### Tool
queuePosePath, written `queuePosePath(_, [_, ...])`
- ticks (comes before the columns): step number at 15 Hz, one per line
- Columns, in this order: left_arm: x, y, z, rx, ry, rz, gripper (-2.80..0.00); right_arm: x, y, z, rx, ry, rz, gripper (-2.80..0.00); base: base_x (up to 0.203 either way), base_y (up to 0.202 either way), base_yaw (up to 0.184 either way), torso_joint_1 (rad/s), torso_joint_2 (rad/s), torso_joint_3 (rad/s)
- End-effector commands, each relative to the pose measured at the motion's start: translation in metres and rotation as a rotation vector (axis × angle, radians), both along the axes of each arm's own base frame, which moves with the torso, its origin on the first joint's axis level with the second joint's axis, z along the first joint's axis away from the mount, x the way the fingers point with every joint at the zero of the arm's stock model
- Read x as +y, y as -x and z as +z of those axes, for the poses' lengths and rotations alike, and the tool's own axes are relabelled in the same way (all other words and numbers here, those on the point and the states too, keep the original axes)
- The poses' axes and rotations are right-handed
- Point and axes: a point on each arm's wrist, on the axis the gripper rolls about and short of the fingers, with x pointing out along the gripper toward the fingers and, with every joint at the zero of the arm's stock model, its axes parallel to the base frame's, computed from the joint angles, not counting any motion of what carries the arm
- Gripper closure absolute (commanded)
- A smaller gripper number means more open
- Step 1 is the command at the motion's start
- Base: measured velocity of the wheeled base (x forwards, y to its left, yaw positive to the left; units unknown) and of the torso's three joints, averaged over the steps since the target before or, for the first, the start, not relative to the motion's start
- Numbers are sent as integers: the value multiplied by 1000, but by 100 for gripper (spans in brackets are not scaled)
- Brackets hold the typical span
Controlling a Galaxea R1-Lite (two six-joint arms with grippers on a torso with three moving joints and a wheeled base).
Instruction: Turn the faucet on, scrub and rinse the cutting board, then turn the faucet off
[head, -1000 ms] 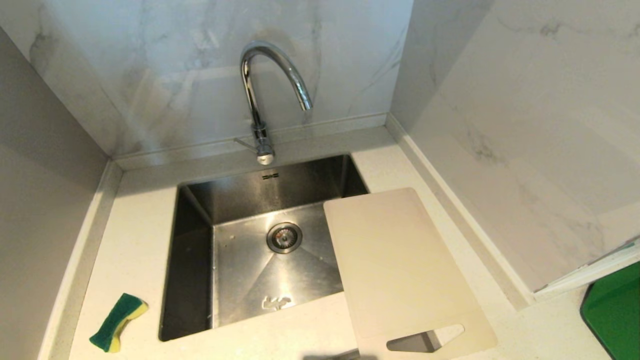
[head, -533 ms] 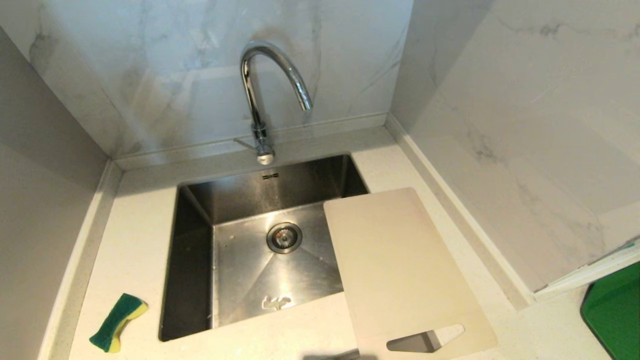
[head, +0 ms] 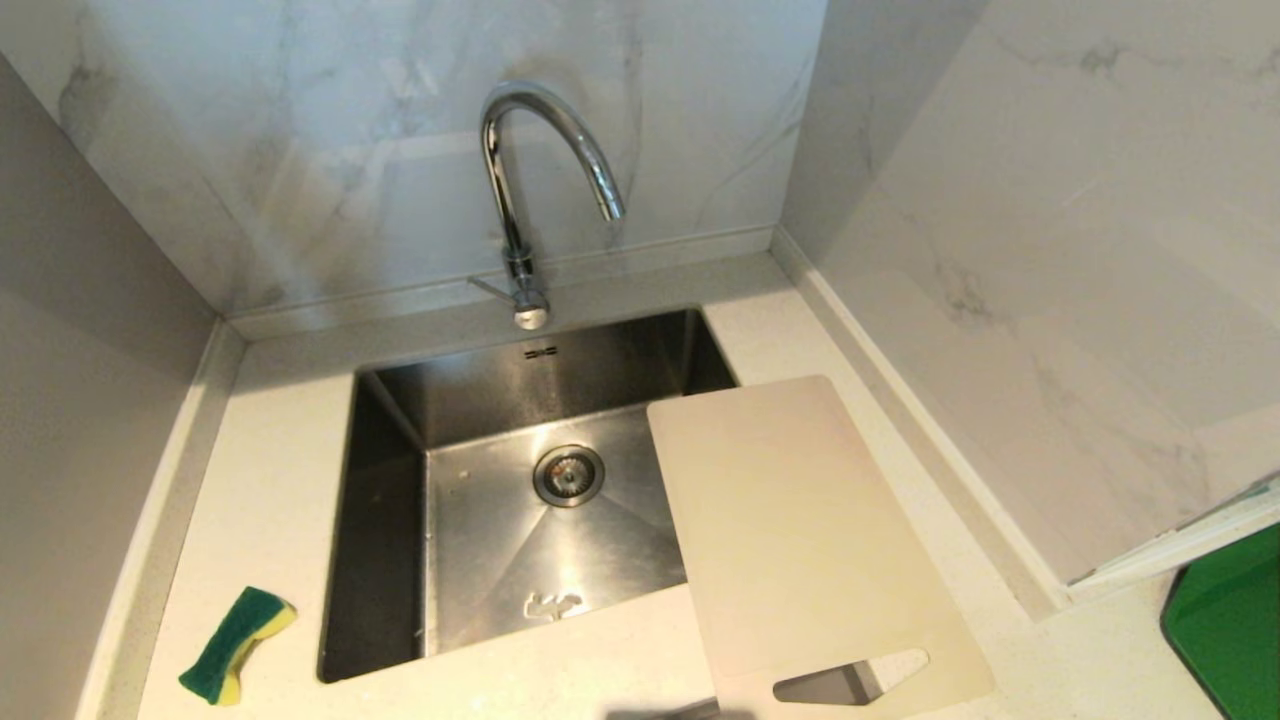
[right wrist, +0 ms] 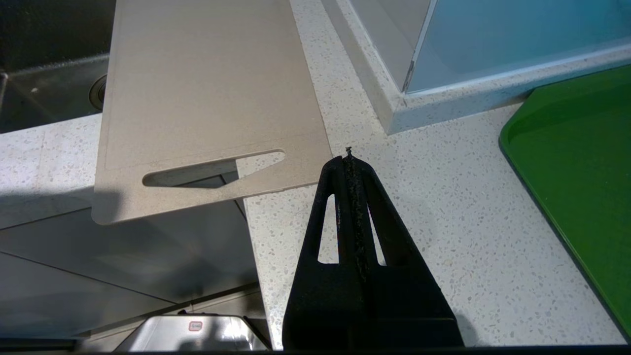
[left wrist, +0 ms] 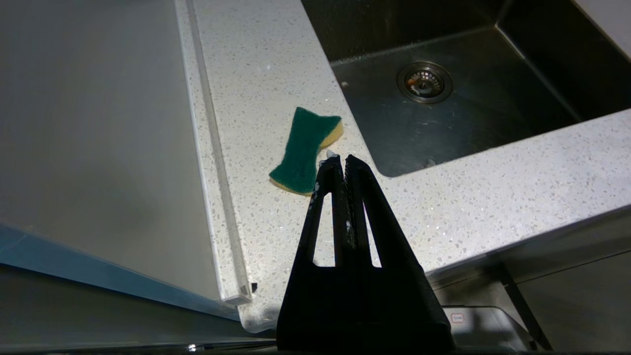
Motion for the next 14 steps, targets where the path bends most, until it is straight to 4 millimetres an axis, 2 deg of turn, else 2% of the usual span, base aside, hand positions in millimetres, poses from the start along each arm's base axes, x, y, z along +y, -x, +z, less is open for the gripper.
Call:
queuePosePath(1, [0,0,-1,4,0,1,0,0,0,0,2,0,1,0,0,0,0,0,0,0])
queuePosePath(14, [0,0,-1,1,11,2,0,0,0,0,0,0,0,0,0,0,0,0,0,0])
